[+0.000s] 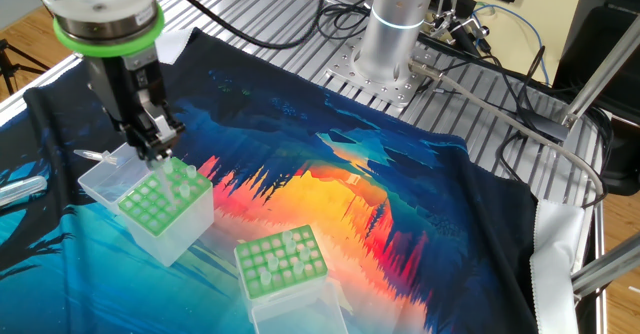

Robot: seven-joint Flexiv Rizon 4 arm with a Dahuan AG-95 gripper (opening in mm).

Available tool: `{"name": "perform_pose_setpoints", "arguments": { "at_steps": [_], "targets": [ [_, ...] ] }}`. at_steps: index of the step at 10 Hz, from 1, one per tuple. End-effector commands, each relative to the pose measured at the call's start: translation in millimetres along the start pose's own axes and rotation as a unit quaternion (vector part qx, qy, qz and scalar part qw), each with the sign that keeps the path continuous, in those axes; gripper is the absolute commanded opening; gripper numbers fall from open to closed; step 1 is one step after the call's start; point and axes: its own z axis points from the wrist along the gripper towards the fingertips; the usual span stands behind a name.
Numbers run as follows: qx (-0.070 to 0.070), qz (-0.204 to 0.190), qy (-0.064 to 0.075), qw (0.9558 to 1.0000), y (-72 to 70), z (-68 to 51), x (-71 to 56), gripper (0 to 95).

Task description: Transfer all large pipette tips from one holder to another

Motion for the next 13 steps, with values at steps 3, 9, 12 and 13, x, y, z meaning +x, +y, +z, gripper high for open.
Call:
{"name": "perform_pose_setpoints", "arguments": {
  "at_steps": [3,9,12,13],
  "targets": [
    [0.001,-0.031,0.0,0.9995,-17.6,6.7,-2.6,0.0],
    [0.0,-0.059,0.002,0.9983,-30.6,17.1,0.1,0.0],
    [0.0,-0.061,0.003,0.9981,-31.5,20.3,6.3,0.0],
    [0.001,-0.063,0.003,0.998,-32.9,22.4,9.2,0.0]
  ]
}}
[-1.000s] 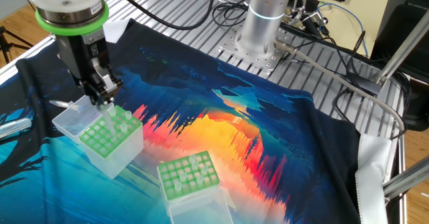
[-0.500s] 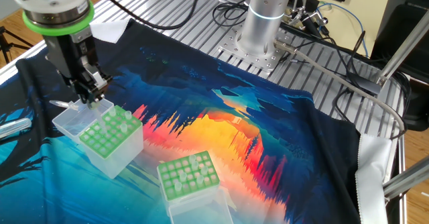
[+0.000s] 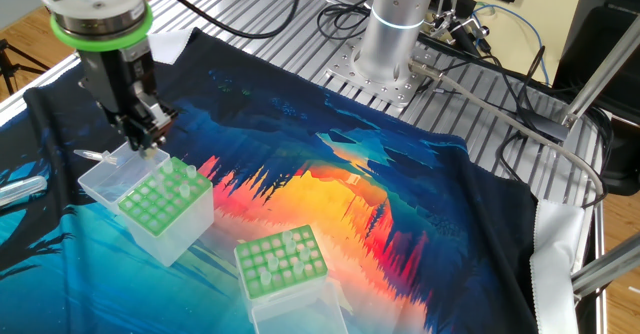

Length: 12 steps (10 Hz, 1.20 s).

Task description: Transfer all large pipette tips from one holder to another

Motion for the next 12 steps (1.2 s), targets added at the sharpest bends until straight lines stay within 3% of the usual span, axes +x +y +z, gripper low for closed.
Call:
{"name": "perform_pose_setpoints", "arguments": {
  "at_steps": [1,12],
  "targets": [
    [0.0,-0.001,0.001,1.0,-1.8,1.7,1.1,0.0],
    [-0.001,-0.004,-0.006,1.0,-8.2,9.5,10.7,0.0]
  ]
}}
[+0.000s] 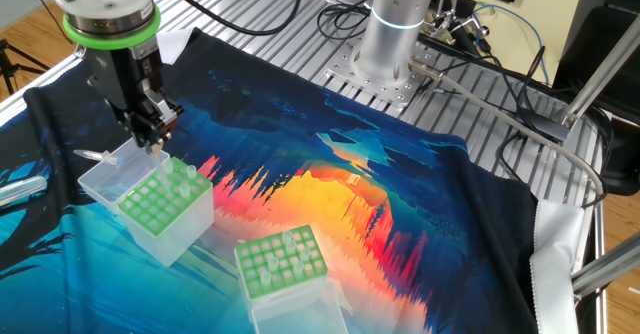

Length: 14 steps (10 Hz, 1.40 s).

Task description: Transfer all large pipette tips from one holder to another

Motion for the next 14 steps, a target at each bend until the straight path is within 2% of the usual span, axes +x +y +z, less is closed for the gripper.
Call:
{"name": "perform_pose_setpoints", "arguments": {
  "at_steps": [1,10,14],
  "targets": [
    [0.0,0.001,-0.001,1.0,-0.1,0.2,1.6,0.0],
    [-0.004,0.005,-0.003,1.0,-4.2,8.7,-1.4,0.0],
    [0.001,0.012,-0.001,0.9999,0.1,16.4,-0.7,0.0]
  ]
}}
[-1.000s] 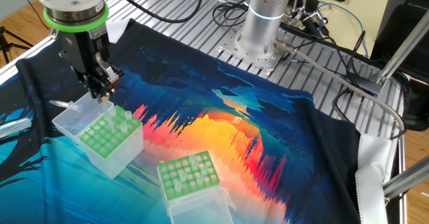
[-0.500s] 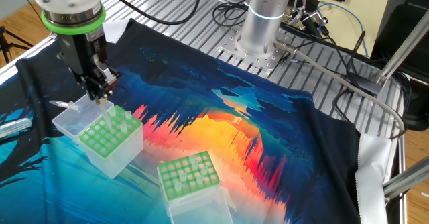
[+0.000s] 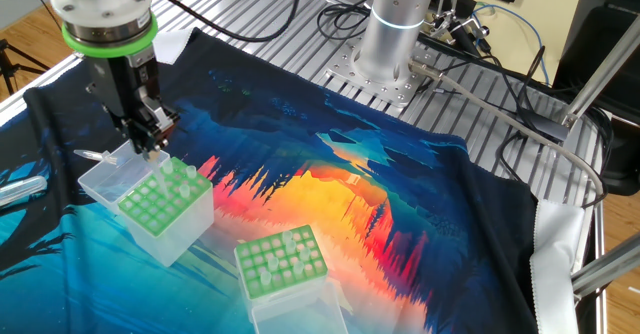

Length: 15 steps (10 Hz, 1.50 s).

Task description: Transfer all large pipette tips from one holder to another

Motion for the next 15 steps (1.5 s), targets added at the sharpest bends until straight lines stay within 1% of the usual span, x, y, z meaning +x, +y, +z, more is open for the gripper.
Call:
{"name": "perform_pose_setpoints", "arguments": {
  "at_steps": [1,2,3,6,7,8,9,10,11,13,14,15],
  "targets": [
    [0.006,0.004,-0.002,1.0,1.7,3.4,1.3,0.0],
    [0.007,0.006,-0.003,1.0,2.9,5.6,2.6,0.0],
    [0.008,0.011,-0.003,0.9999,3.5,6.7,3.4,19.0],
    [0.008,0.016,-0.002,0.9998,4.0,7.5,4.4,19.0],
    [0.008,0.016,0.001,0.9998,4.0,7.5,4.4,19.0],
    [0.004,0.018,0.001,0.9998,4.2,7.7,4.8,19.0],
    [-0.004,0.03,0.004,0.9995,6.3,7.3,5.8,0.0],
    [-0.011,0.045,0.004,0.9989,10.0,6.2,6.4,0.0],
    [-0.015,0.057,0.005,0.9983,14.6,4.9,6.4,0.0],
    [-0.016,0.087,0.006,0.9961,37.1,2.8,5.3,0.0],
    [-0.014,0.099,0.006,0.995,47.8,3.0,5.0,19.0],
    [-0.013,0.117,0.006,0.993,64.7,5.1,4.6,19.0]
  ]
}}
